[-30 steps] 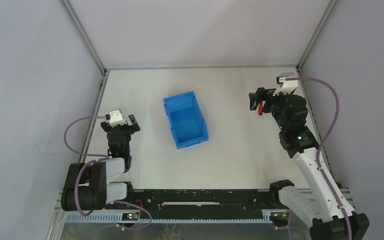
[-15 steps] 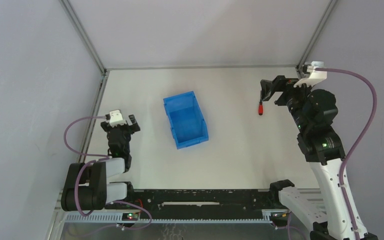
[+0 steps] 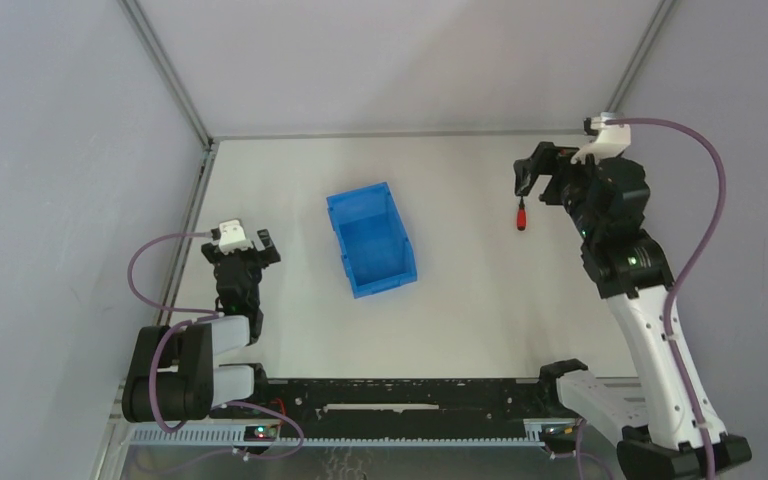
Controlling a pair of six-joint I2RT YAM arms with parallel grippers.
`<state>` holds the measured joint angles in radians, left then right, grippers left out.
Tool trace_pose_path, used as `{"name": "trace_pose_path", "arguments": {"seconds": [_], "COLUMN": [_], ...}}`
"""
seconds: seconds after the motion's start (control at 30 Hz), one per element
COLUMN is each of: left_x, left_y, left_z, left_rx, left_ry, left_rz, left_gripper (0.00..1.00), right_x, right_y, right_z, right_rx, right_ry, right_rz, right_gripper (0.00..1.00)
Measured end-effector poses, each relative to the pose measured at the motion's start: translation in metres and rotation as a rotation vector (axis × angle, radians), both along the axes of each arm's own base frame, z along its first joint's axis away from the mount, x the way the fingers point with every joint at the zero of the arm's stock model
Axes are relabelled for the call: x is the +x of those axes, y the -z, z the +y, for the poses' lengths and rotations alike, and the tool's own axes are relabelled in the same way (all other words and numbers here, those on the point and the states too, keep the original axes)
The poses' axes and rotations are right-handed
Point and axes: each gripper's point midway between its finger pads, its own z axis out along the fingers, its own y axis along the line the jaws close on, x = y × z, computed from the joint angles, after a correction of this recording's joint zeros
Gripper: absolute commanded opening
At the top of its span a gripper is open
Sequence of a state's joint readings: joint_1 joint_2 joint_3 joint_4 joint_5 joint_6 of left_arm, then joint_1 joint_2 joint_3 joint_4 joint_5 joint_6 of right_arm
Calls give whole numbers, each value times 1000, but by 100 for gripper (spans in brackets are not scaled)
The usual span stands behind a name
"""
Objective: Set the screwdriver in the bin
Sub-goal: Pick up the screwdriver from the center of the board.
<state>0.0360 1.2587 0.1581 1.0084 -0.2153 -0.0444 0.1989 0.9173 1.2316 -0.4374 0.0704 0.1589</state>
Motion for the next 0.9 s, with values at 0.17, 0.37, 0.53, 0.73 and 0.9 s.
{"name": "trace_pose_path", "arguments": {"seconds": [0.17, 0.37, 0.53, 0.73, 0.9], "left_x": [0, 0, 0, 0, 0], "left_y": [0, 0, 0, 0, 0], "left_z": [0, 0, 0, 0, 0], "left_rx": [0, 0, 0, 0, 0], "left_ry": [0, 0, 0, 0, 0], "left_rz": [0, 0, 0, 0, 0], "left_gripper": [100, 100, 100, 100, 100], "right_x": [29, 64, 88, 109, 119], "right_y": [34, 84, 136, 209, 266], "right_z": [-4, -18, -29, -37, -44], "right_rx": [-20, -39, -67, -111, -147], "right_ry": [32, 92, 140, 184, 215], "right_rz": [107, 251, 389, 566, 689], "right_gripper": [100, 100, 100, 100, 98]}}
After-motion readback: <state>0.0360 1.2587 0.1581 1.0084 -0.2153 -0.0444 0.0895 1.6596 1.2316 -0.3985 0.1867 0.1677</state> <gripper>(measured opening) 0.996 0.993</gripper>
